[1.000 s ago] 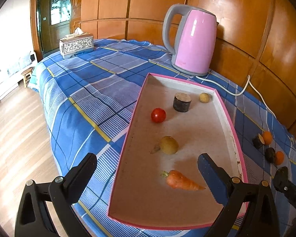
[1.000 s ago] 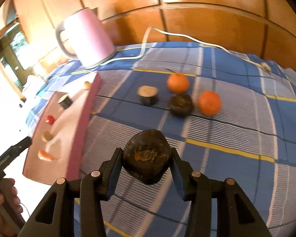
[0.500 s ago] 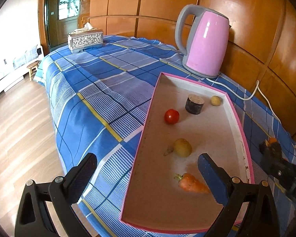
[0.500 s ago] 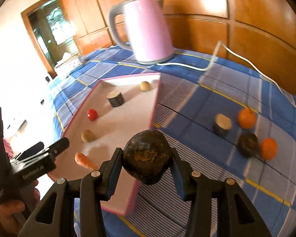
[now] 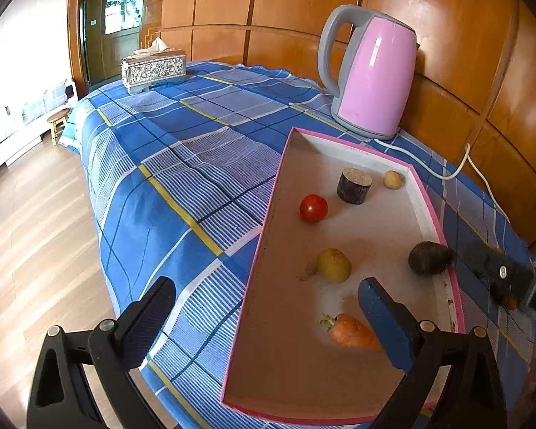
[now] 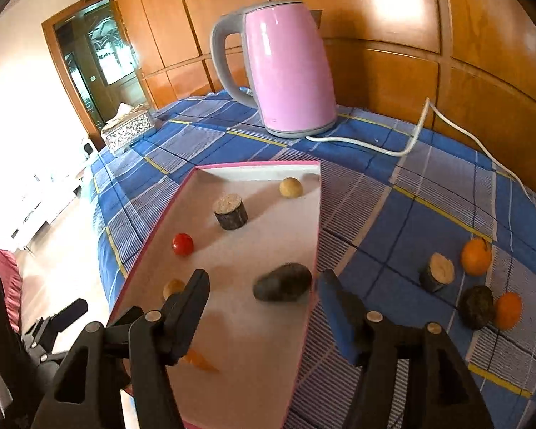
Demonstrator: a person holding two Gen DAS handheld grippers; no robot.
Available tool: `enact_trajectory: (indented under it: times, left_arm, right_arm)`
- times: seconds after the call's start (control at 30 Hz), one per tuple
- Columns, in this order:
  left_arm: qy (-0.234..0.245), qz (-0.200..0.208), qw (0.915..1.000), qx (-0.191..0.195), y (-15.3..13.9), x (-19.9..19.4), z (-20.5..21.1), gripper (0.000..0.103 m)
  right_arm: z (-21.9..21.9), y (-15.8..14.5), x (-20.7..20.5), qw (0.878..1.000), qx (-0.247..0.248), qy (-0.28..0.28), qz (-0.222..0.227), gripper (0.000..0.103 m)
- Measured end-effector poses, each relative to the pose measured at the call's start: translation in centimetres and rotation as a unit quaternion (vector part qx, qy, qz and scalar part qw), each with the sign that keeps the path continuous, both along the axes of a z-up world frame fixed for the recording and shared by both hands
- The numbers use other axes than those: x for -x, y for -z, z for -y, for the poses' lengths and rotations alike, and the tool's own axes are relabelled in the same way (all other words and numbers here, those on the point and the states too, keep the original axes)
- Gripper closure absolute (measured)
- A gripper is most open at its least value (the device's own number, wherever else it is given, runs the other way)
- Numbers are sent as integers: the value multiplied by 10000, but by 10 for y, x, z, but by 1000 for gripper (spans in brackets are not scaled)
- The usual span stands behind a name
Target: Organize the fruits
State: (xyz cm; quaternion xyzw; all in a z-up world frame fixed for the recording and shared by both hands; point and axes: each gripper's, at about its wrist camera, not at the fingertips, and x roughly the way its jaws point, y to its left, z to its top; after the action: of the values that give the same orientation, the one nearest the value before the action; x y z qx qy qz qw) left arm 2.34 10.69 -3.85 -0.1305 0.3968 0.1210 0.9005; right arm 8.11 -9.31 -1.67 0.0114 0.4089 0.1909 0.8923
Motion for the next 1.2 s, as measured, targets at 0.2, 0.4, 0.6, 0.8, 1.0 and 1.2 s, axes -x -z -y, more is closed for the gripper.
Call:
enact_trajectory:
  times: [0.2,0.4,0.6,0.8,1.0,1.2]
  left_arm:
    - [249,88,9996,65,-4,1,8,0]
    - [598,103,9981,48,-6,1,24,0]
    - [836,59,9965,28,-6,1,38,0]
    - [1159,129,9932,-45,-12,2,57,0]
    - [1525,155,9881,-115,-17,1,79,0]
    - [1891,172,9817,-148,-24,-5,103,0]
  right_arm:
    - [29,10,16,9988,135,471,-62,39]
    - [75,23,36,9924,303,1182,-152,39]
    - [139,37,62,9776,337,2055,-309,39]
    - [193,42,84,9574,400,2838,-345,39]
    - [238,47,107,9278,539,3679,-321,39]
    - [270,56,122,8991,570,4320,-414,39]
